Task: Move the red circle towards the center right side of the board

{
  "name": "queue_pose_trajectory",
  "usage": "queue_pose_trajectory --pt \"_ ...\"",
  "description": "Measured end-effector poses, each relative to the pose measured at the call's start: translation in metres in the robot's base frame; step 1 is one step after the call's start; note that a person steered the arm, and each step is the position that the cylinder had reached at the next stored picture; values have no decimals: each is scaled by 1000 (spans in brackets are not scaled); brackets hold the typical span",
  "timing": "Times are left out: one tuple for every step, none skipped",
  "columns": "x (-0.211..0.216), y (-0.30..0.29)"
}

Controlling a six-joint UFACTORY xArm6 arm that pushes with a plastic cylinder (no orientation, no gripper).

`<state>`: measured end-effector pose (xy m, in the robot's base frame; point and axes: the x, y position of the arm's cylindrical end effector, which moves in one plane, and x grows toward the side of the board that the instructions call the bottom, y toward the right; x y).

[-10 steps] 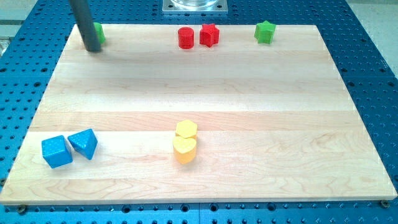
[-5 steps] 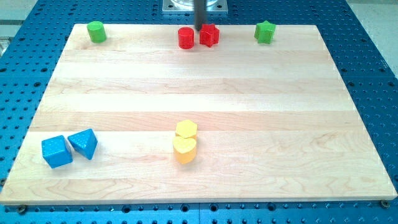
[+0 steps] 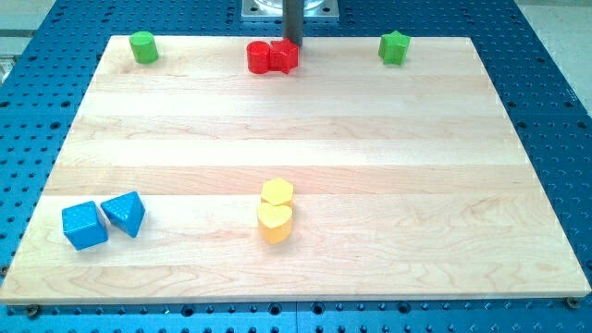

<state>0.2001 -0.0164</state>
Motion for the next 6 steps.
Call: queue_pose_trajectory --pt "26 -51" --pt "96 -57" --pt "92 -70" --pt "98 -70" --pt "142 -48" --pt "139 15"
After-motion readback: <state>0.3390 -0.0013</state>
